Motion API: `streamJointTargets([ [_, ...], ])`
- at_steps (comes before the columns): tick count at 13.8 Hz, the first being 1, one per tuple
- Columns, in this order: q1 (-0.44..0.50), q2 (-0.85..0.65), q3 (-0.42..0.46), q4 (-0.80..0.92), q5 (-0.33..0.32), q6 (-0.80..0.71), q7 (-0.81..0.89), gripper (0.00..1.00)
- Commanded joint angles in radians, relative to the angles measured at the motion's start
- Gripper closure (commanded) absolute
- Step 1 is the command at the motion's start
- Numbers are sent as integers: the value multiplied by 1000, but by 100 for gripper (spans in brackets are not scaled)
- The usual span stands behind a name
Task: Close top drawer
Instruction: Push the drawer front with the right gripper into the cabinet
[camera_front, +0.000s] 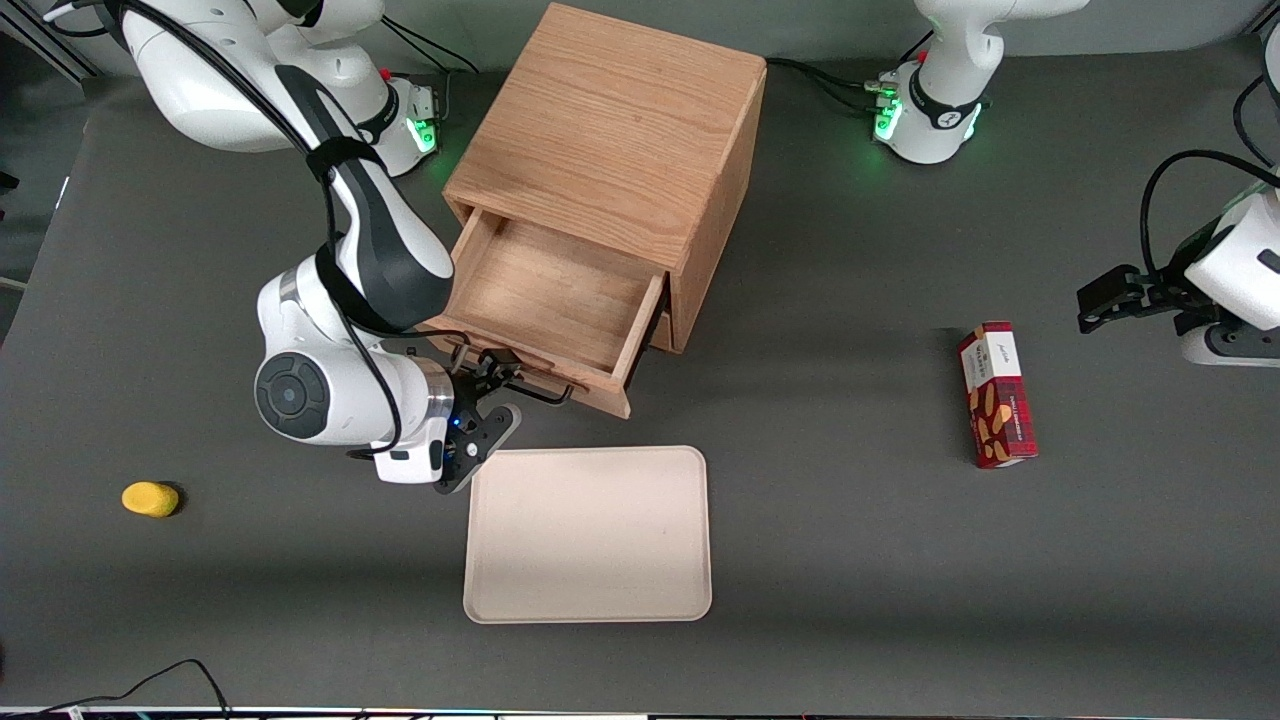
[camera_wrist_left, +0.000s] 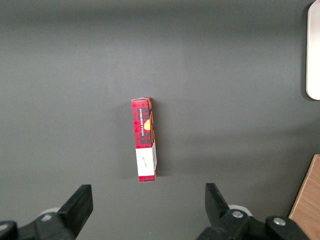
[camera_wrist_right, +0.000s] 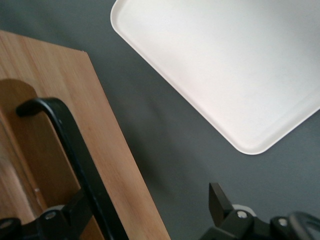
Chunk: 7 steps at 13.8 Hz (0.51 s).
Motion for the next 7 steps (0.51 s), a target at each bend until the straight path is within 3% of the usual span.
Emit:
streamJointTargets([
  [1,-6,-41,30,-53,9,16,56,0],
  [7,-8,-71,44,-103,8,43,83,0],
])
